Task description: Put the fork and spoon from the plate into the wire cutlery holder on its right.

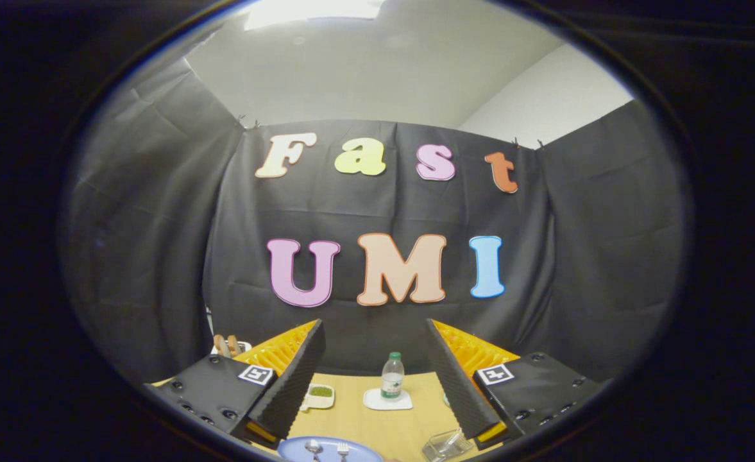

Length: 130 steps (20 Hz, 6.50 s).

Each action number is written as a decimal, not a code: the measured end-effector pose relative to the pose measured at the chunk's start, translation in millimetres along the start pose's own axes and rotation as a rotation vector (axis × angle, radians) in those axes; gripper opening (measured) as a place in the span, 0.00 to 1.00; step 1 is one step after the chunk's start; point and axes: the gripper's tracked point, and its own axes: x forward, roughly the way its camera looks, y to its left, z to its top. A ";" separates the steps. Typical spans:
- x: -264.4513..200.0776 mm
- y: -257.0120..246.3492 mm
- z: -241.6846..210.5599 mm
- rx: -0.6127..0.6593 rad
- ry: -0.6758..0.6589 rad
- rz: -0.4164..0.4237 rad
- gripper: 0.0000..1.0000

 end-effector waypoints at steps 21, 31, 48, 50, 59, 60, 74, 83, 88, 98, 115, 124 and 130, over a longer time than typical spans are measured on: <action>-49.1 42.9 -266.2 -0.179 0.660 0.226 0.99; -84.9 36.0 -362.4 -0.269 0.912 0.252 0.99; -112.2 16.0 -395.6 -0.247 1.075 0.200 0.12; -113.4 14.5 -391.9 -0.226 1.088 0.200 0.12; -101.4 -5.6 -346.0 -0.246 1.105 0.321 0.12; -99.2 -9.2 -341.3 -0.247 1.105 0.337 0.12; -77.5 -120.3 -271.5 -0.352 1.165 0.496 0.12; -80.4 -190.6 -265.0 -0.489 1.310 0.572 0.12; -85.3 -204.2 -273.4 -0.540 1.422 0.618 0.12; -67.7 -207.7 -303.1 -0.665 1.607 0.649 0.12; -38.3 -159.8 -296.8 -0.460 1.398 0.528 0.83; -31.4 -89.7 -253.3 -0.211 0.947 0.293 1.00; -42.2 -25.1 -242.8 -0.150 0.769 0.257 1.00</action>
